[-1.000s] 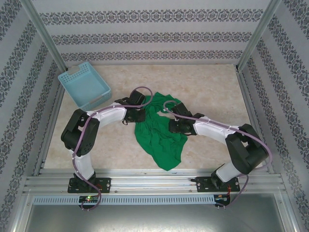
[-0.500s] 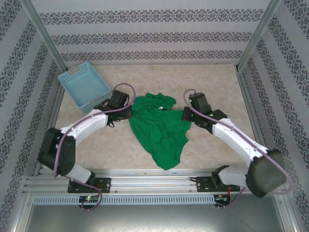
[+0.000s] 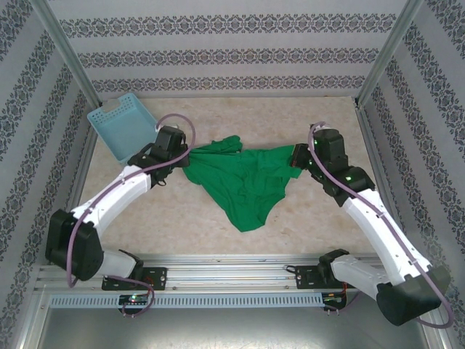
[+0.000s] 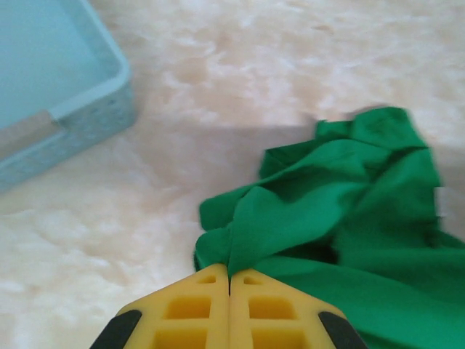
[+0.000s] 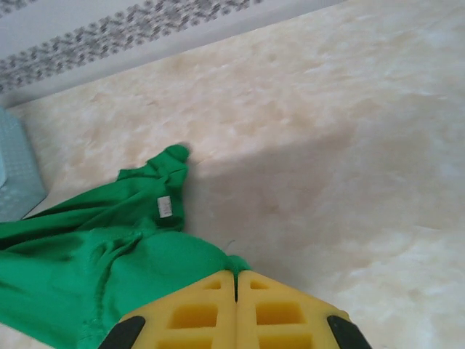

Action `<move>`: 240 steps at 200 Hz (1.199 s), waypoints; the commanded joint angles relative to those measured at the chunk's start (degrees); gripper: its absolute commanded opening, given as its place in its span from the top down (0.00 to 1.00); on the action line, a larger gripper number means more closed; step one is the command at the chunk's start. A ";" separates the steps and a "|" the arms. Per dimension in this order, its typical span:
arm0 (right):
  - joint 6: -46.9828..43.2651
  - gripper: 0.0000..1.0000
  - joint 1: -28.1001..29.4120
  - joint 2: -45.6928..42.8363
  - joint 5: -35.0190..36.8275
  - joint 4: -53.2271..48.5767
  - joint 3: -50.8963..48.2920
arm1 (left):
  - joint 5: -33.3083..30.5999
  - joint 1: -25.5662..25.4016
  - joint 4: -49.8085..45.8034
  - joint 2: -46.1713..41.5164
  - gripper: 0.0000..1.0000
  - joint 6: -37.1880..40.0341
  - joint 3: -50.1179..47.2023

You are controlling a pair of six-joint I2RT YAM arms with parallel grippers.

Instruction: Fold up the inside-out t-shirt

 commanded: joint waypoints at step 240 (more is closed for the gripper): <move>19.29 1.00 -4.67 -12.88 -3.43 11.44 -7.19 | 10.34 -35.53 17.63 28.73 0.24 11.90 6.35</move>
